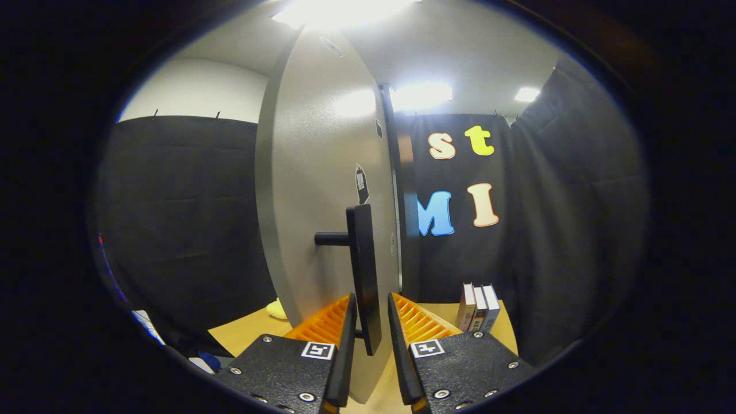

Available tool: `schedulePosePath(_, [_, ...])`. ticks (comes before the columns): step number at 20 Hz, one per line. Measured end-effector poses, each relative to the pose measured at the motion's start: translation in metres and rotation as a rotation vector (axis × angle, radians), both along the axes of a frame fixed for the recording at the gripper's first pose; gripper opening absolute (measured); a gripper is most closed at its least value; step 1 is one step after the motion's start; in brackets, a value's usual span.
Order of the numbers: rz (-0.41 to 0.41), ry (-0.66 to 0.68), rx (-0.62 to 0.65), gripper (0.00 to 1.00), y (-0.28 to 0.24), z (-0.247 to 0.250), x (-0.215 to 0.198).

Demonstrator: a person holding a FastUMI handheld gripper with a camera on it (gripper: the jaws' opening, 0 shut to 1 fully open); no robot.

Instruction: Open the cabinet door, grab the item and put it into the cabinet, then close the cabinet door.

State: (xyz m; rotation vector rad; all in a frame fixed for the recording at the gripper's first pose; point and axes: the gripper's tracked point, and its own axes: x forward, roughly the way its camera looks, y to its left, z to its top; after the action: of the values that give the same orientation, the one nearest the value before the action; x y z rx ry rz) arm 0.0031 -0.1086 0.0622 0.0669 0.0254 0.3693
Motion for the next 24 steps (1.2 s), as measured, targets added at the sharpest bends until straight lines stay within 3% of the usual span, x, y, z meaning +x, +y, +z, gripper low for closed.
schedulePosePath(5, [-0.162,-0.075,-0.103,0.47,-0.021,0.002,-0.015])
schedulePosePath(7, [-0.212,-0.065,-0.090,0.60,-0.032,0.000,-0.010])
schedulePosePath(8, [-0.239,-0.054,-0.072,0.75,-0.038,-0.002,-0.008])
schedulePosePath(12, [-0.323,-0.051,-0.012,0.93,-0.041,-0.005,-0.019])
schedulePosePath(17, [-0.441,-0.107,0.001,0.93,-0.033,-0.034,-0.056])
schedulePosePath(19, [-0.450,-0.115,-0.005,0.93,-0.016,-0.062,-0.076])
schedulePosePath(24, [-0.457,-0.011,0.012,0.94,0.039,-0.186,-0.092])
